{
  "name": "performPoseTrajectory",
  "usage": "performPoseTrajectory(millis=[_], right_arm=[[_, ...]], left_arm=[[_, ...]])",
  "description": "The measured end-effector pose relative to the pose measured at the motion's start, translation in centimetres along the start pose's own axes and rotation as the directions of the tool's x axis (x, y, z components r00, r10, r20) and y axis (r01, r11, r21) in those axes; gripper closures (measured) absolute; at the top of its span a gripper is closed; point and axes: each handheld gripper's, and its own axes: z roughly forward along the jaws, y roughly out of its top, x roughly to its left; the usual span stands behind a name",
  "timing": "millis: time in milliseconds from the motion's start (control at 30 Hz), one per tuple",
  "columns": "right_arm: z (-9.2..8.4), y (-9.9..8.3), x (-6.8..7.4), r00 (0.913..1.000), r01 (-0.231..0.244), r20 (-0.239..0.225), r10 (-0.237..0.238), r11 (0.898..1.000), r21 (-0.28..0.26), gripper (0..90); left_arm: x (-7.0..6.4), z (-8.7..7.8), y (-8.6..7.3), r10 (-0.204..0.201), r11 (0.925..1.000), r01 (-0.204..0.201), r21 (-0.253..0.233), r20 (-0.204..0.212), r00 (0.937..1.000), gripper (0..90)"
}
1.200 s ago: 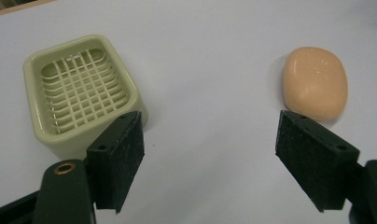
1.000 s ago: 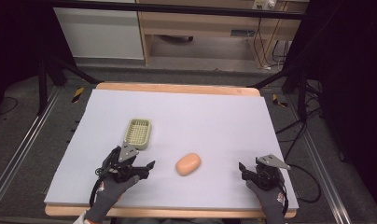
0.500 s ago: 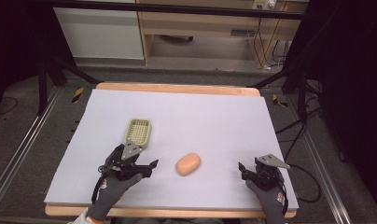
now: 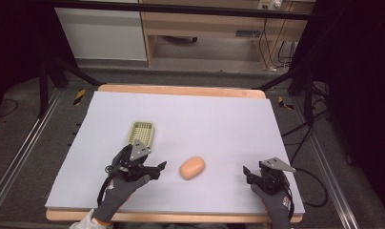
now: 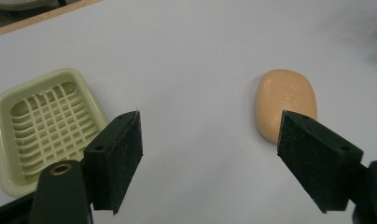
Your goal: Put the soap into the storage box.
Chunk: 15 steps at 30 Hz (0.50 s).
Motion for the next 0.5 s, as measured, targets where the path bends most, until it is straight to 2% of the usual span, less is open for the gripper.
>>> performPoseTrajectory(millis=[500], right_arm=[[0.1,0.1,0.1,1.0,0.006,-0.001,-0.006,1.0,-0.002,32.9]], left_arm=[[-1.4,1.6,1.2,0.022,0.9996,-0.022,0.016,0.034,0.9992,20.9]])
